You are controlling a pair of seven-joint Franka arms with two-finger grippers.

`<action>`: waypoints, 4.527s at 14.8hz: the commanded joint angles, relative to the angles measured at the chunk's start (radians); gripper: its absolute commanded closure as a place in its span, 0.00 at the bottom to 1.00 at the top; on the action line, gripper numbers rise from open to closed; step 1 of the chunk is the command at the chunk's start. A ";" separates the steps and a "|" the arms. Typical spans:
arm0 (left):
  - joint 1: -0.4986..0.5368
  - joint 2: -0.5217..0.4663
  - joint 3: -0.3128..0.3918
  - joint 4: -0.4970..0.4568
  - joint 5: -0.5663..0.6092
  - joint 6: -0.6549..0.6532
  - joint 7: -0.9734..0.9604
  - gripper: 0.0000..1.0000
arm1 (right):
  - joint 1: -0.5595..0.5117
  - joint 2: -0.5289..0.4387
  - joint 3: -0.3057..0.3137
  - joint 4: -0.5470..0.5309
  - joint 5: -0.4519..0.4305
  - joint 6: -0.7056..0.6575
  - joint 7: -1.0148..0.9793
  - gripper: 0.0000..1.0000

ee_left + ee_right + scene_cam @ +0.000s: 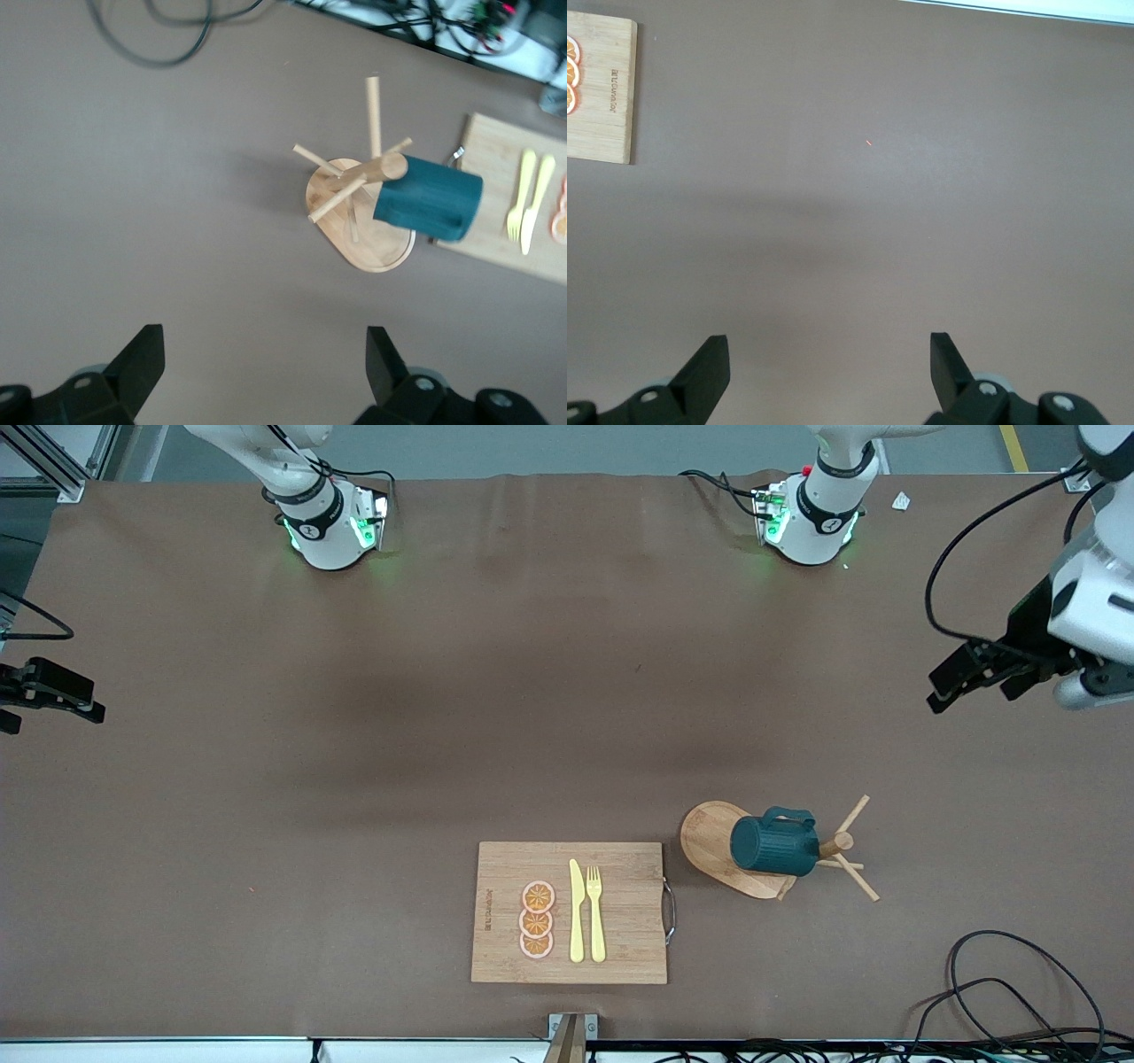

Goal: Transfer cup from left to right arm and place
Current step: 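Move the left gripper down toward the teal mug on the stand, then lower the left gripper around the teal mug body and close it, then lift the teal mug off the stand peg with the left gripper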

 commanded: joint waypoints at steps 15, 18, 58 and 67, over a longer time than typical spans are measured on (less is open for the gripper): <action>-0.062 0.275 -0.035 0.023 -0.191 0.302 -0.856 0.00 | -0.013 -0.018 0.002 -0.016 0.007 -0.001 -0.041 0.00; -0.076 0.327 -0.037 0.024 -0.227 0.380 -0.887 0.00 | -0.011 -0.018 0.002 -0.016 0.009 -0.001 -0.041 0.00; -0.093 0.472 -0.147 0.067 -0.291 0.615 -0.908 0.54 | -0.027 -0.017 0.002 -0.016 0.015 0.001 -0.077 0.00; -0.149 0.404 -0.233 0.075 -0.236 0.584 -0.962 0.53 | -0.027 -0.017 0.002 -0.016 0.015 0.001 -0.077 0.00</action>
